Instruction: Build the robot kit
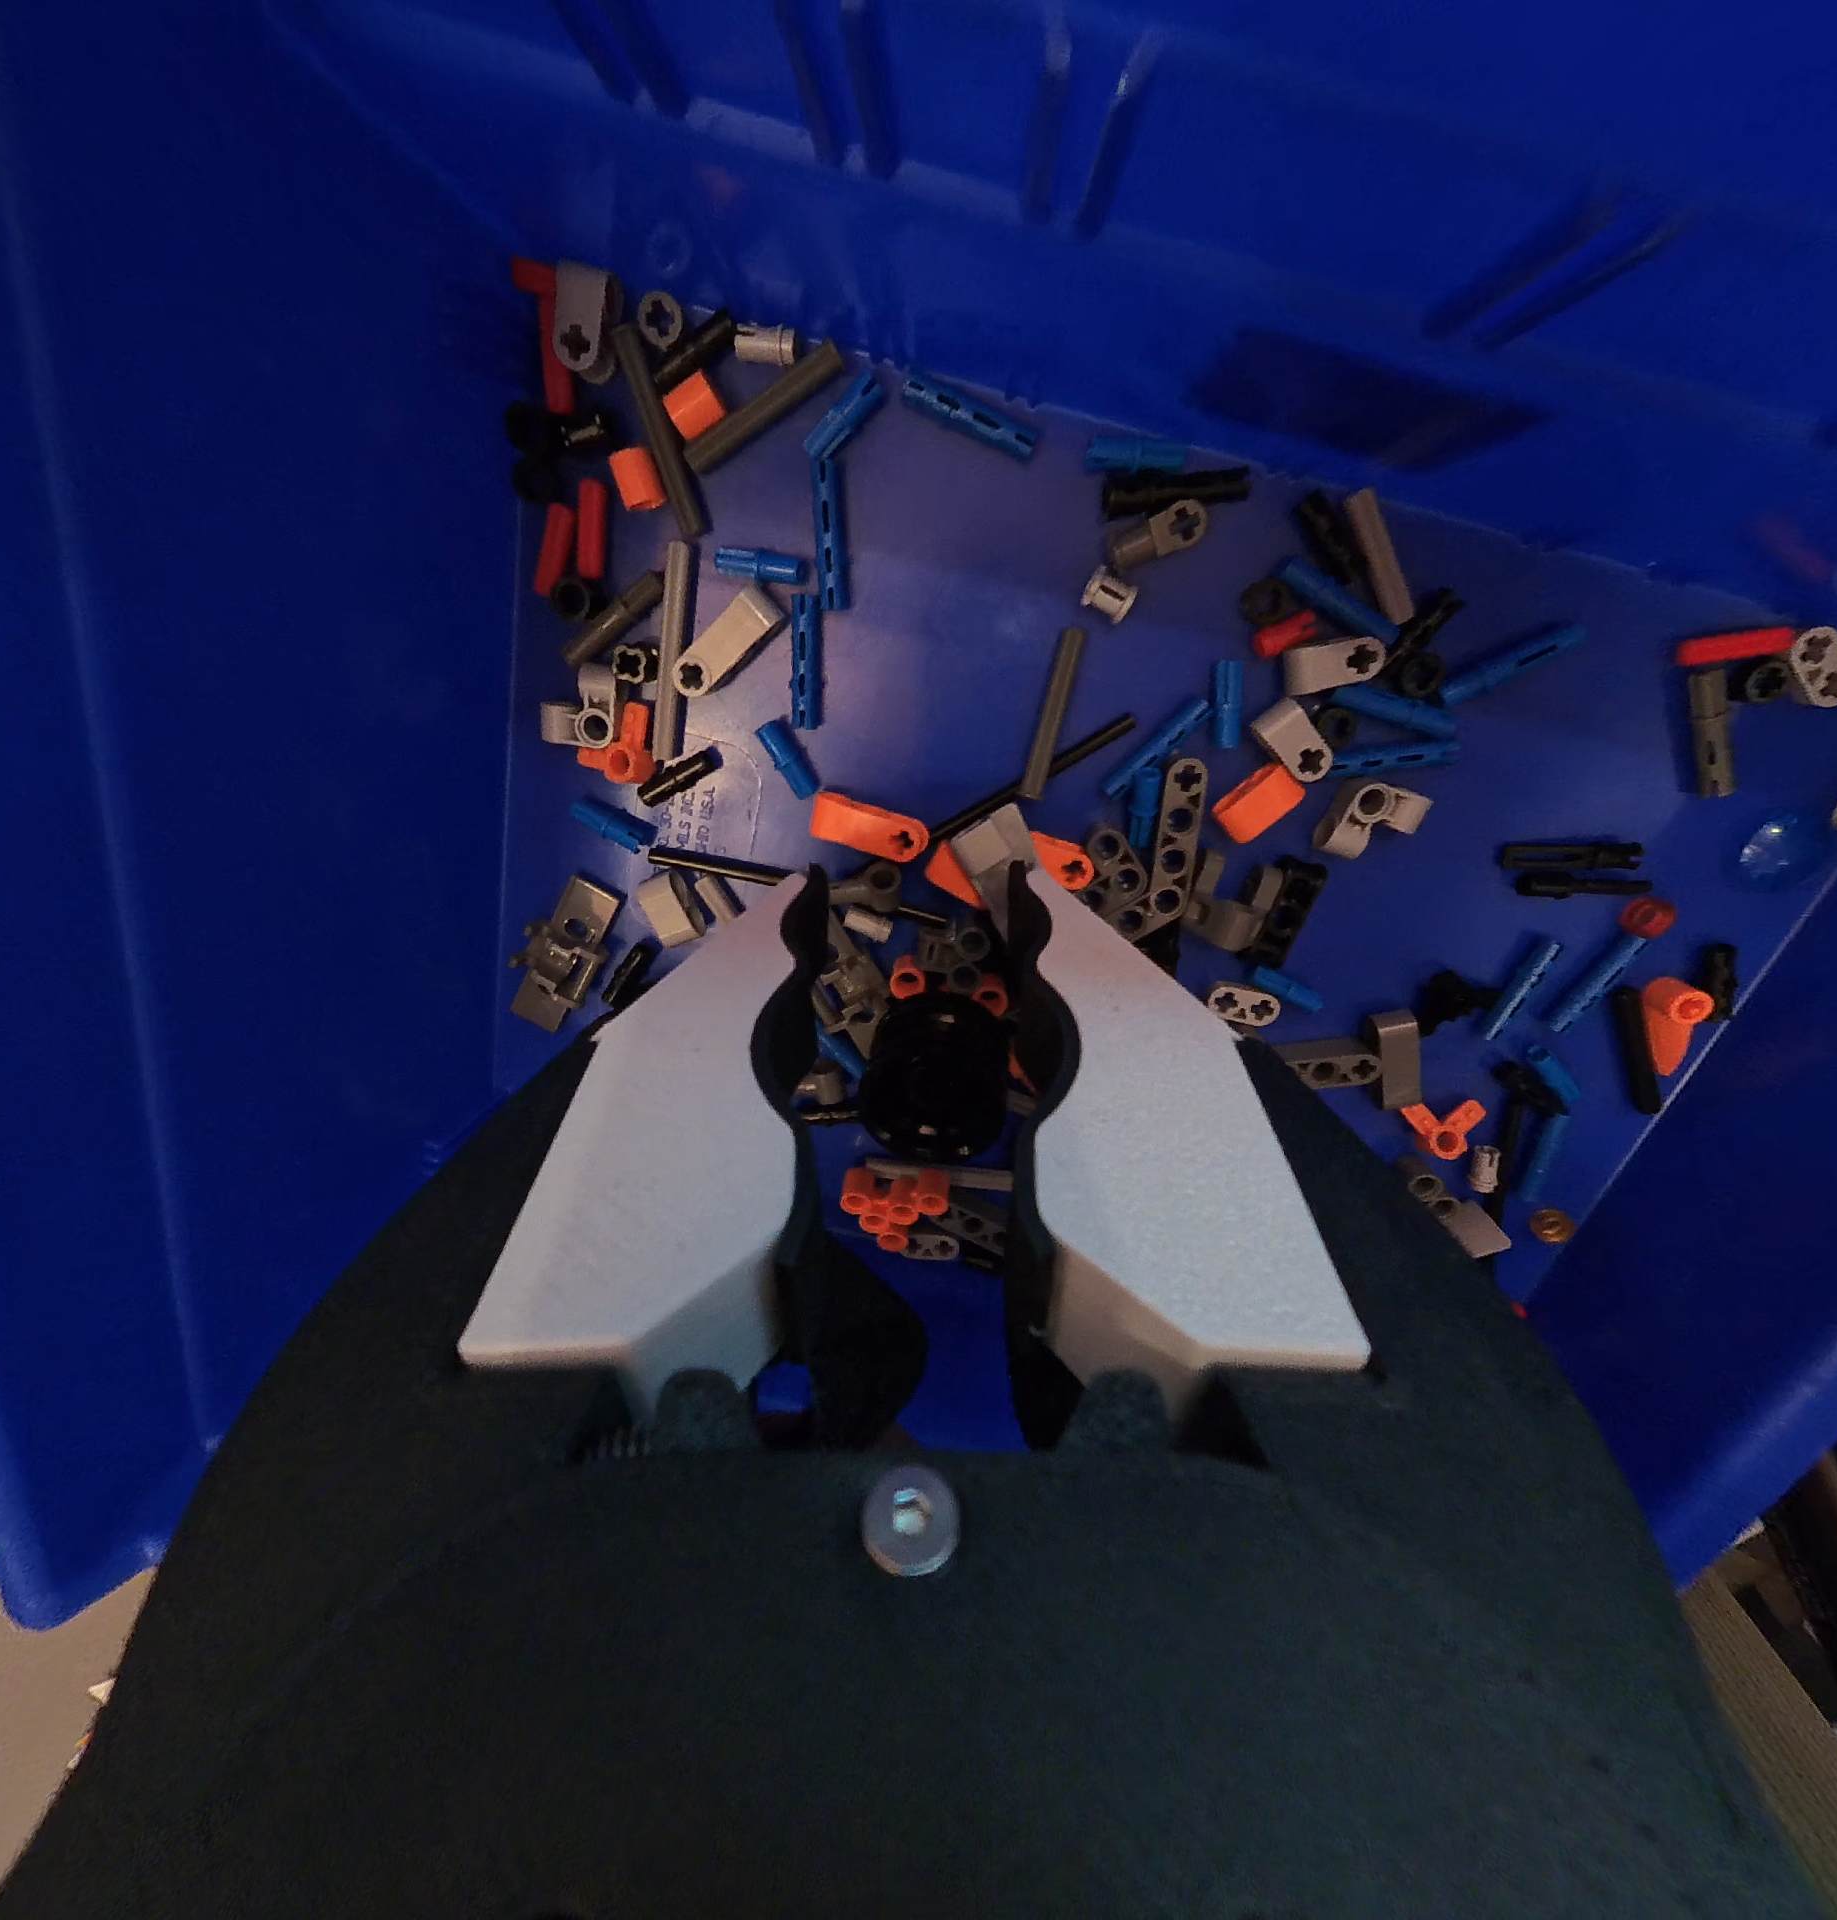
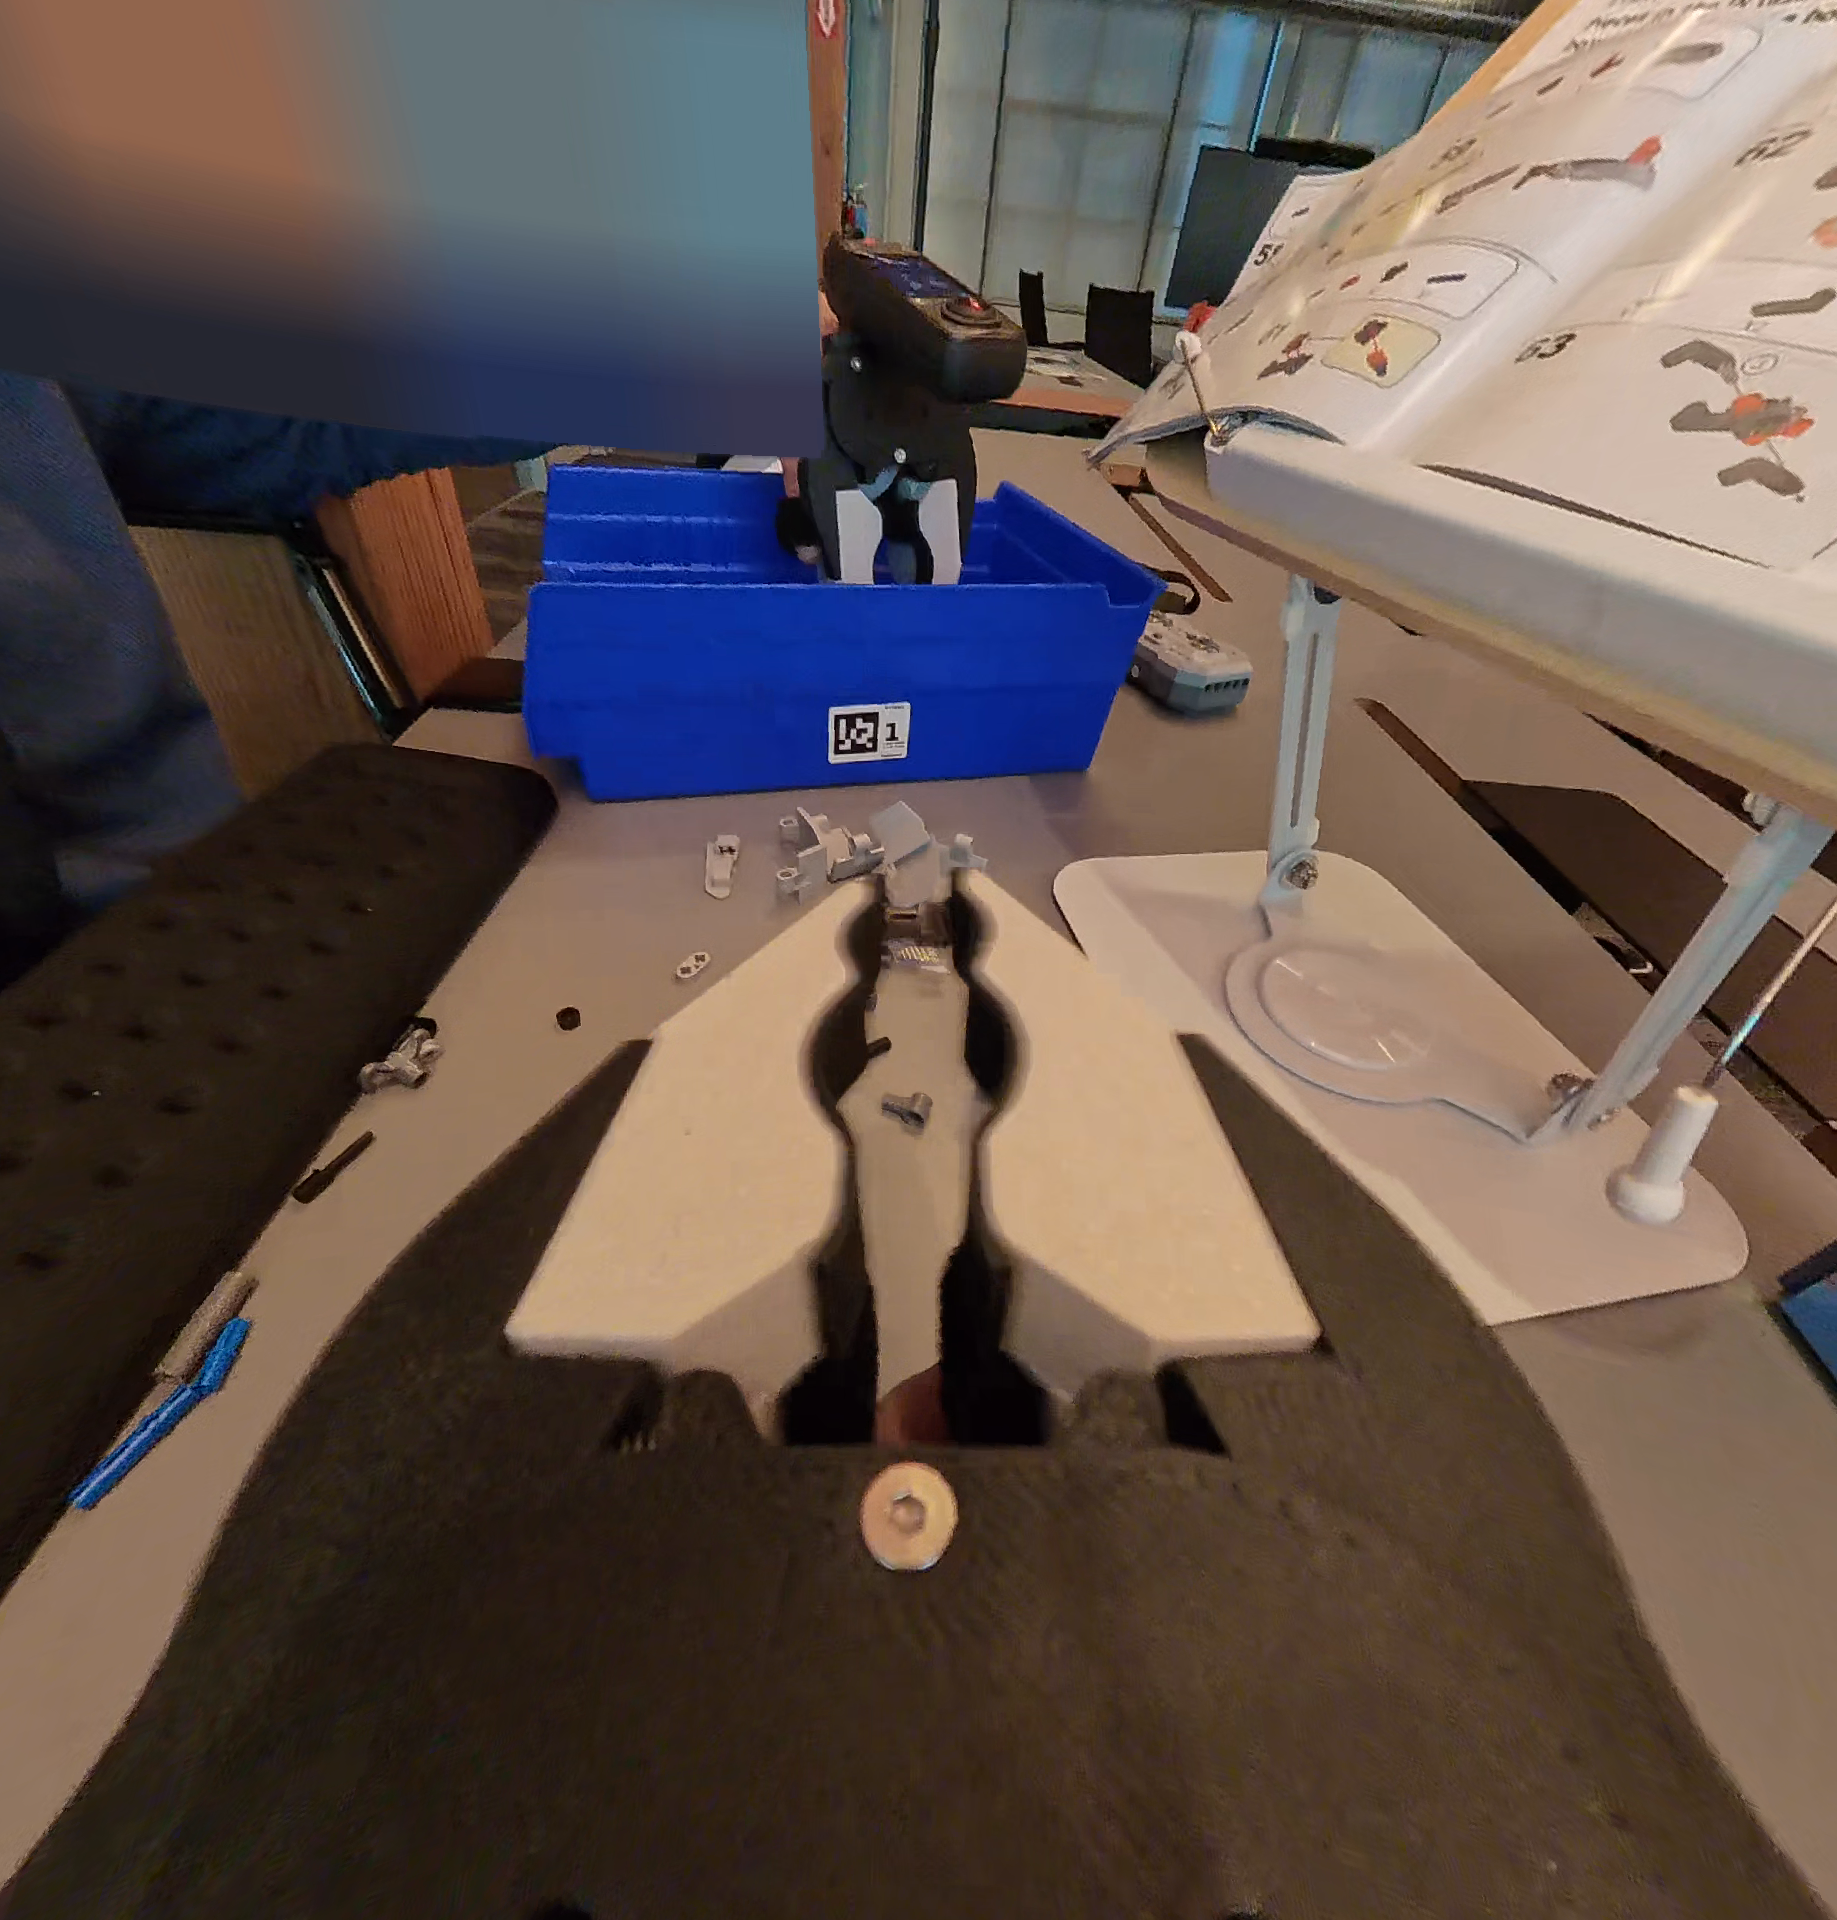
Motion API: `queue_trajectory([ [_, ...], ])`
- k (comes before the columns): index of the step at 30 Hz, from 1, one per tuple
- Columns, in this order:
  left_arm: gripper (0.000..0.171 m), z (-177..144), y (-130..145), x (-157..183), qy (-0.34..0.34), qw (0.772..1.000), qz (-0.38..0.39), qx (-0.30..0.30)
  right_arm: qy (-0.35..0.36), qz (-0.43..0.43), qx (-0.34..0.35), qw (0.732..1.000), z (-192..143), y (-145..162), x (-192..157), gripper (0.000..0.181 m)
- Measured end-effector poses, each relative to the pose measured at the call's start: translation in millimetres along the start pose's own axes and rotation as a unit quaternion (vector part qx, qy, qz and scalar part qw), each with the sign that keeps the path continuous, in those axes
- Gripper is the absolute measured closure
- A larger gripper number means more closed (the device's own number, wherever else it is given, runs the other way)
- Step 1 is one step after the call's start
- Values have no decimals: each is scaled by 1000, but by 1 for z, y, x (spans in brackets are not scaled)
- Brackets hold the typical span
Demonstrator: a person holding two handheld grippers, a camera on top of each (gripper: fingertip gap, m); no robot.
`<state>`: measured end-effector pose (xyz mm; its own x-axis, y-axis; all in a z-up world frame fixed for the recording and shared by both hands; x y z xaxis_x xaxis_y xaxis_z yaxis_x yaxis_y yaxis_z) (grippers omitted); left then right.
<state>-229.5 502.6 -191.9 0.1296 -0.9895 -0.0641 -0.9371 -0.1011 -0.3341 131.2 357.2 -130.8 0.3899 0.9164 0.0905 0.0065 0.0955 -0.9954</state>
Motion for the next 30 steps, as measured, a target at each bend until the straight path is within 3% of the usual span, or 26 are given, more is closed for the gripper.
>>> queue_trajectory([
  [1, 138, 0, 0, 0, 0, 1000, 0, 0, 1, -3, 4, 1000, 0, -1, 0, 181],
  [4, 137, -4, -1, 0, -3, 1000, -1, 6, -9, -5, -20, 1000, 1, 2, -3, 181],
  [9, 138, -24, -10, 2, -20, 999, 4, 27, -15, -13, -131, 991, -4, 23, -5, 181],
  [12, 138, -36, -18, 7, -29, 999, 10, 40, 10, -31, -205, 978, -15, 30, -1, 177],
  [16, 138, -54, -32, 18, -45, 997, 29, 53, 58, -33, -248, 966, -17, 39, 11, 168],
  [24, 140, -95, -89, 69, -100, 981, 113, 124, 109, -57, -275, 953, 31, 56, 34, 164],
  [30, 141, -95, -123, 103, -85, 975, 161, 128, 138, -21, -325, 935, 68, 76, 67, 161],
])
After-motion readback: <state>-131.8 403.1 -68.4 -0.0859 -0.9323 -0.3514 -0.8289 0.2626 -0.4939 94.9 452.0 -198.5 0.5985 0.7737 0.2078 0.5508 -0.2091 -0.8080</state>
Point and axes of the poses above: each gripper's, where its closed fingertips meet, z out along the fingers, y out of its underside, x = y × z across the jaws, the point moved 5 cm from there along -z, back along the fingers, and after that the axes turned 9 degrees about x, right-handed, at the moved point
